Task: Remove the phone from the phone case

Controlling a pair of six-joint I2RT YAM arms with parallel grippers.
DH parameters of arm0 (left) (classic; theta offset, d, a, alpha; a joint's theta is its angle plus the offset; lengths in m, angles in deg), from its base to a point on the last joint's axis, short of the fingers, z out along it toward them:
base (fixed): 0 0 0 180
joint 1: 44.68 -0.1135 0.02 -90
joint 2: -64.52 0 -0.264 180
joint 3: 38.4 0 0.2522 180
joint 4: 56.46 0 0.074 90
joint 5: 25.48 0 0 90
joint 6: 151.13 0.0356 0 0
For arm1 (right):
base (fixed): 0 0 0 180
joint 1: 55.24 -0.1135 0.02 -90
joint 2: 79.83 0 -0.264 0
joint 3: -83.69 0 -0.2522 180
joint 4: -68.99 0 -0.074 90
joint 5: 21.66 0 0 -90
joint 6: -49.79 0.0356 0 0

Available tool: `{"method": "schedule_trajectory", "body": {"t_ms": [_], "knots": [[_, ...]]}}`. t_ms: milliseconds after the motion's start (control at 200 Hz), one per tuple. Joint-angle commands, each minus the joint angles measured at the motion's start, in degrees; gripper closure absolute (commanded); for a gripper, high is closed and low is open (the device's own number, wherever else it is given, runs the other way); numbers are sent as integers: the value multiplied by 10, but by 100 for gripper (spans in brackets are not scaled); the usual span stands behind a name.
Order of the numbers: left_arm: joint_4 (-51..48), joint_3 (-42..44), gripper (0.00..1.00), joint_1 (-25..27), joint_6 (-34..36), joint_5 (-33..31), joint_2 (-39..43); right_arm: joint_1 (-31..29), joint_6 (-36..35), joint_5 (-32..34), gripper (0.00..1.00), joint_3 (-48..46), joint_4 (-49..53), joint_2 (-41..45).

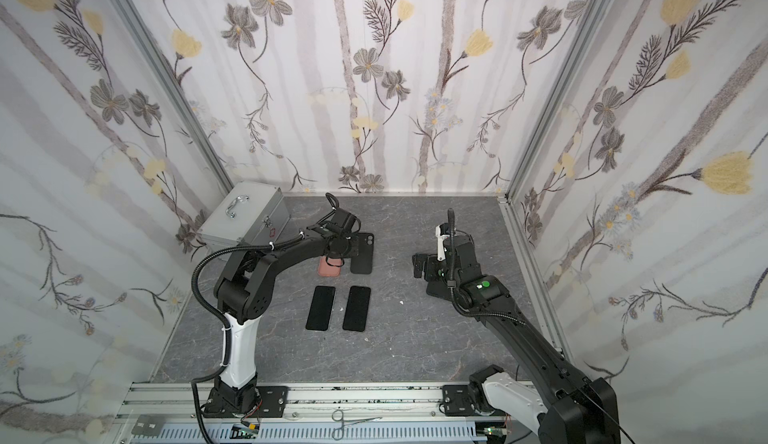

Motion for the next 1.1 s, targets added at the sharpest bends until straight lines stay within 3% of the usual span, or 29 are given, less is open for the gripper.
{"method": "schedule_trajectory", "body": {"t_ms": [0, 95, 160, 425, 704, 889, 969, 1094], "knots": [[-7, -5, 93, 0, -9, -14, -6, -1, -7, -4, 0, 3, -3, -5], [-8, -4, 77, -1, -13, -14, -9, -1, -8, 0, 0, 4, -3, -8], [-8, -6, 71, -1, -14, -12, -9, -1, -7, 8, 0, 5, -1, -9], [-7, -15, 69, 8, 8, -10, 27, 13, 3, 87, 0, 11, 29, -21], [0, -14, 61, 79, 69, -88, 124, 91, 27, 47, 1, 8, 56, -104], [55, 42, 54, 114, 82, -111, 189, 115, 28, 11, 3, 5, 24, -151], [77, 71, 45, 116, 75, -108, 218, 118, 29, 20, 4, 17, 16, -178], [101, 108, 12, 116, 74, -113, 254, 146, 35, -10, 3, 25, -14, -209]]}}
